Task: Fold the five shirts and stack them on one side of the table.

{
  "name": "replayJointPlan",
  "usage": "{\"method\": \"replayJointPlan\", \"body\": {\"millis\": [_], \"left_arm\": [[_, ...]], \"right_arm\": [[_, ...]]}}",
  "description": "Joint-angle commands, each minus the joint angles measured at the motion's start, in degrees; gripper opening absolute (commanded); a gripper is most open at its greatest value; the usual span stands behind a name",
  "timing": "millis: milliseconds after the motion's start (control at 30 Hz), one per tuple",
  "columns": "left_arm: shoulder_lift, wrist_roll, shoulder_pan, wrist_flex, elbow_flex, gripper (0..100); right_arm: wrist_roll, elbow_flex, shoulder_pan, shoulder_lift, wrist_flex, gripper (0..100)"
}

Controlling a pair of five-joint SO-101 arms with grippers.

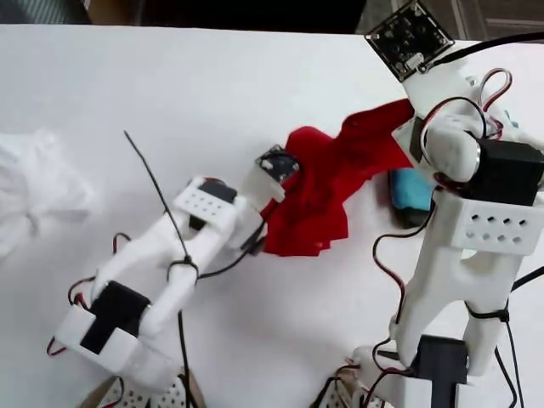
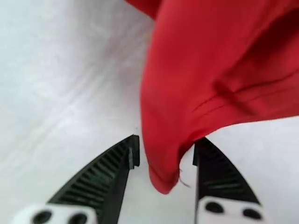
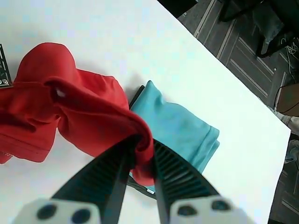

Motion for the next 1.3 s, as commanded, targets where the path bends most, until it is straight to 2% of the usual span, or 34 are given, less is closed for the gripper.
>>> {"method": "replayJointPlan", "body": {"millis": [0,167,367,533,733,833,933,1100,1267], "left_arm": [[0.0,0.4,-0.2,1.7,-2.7,20],[0.0,0.4,-0.3,4.7,-5.4,7],[0.1,0.4,-0.4,5.4,-6.2,9],[0.0,0.4,-0.6,5.7,-6.5,2],[0.0,0.2,-2.5,14.6,-13.1,3],[0.1,-3.3,-4.3,18.5,-16.5,3],[0.3,-5.8,-5.7,19.9,-17.4,8],[0.4,-6.1,-6.9,19.5,-17.2,25],[0.5,-5.9,-6.5,16.9,-17.2,26]], "right_arm": [[0.4,-0.2,0.1,-2.0,-0.1,2.0],[0.4,-0.2,0.4,-2.0,-0.1,2.0],[0.4,-0.2,0.5,-2.0,-0.1,2.0],[0.3,-0.2,0.5,-2.0,0.0,2.0],[0.0,-0.2,0.3,-2.0,0.0,2.0],[0.0,-0.2,0.2,-2.0,0.0,2.0],[0.1,-0.2,0.1,-2.0,0.0,2.0],[0.1,-0.2,0.1,-1.9,0.0,2.0],[0.2,-0.2,0.1,-1.9,0.0,2.0]]}}
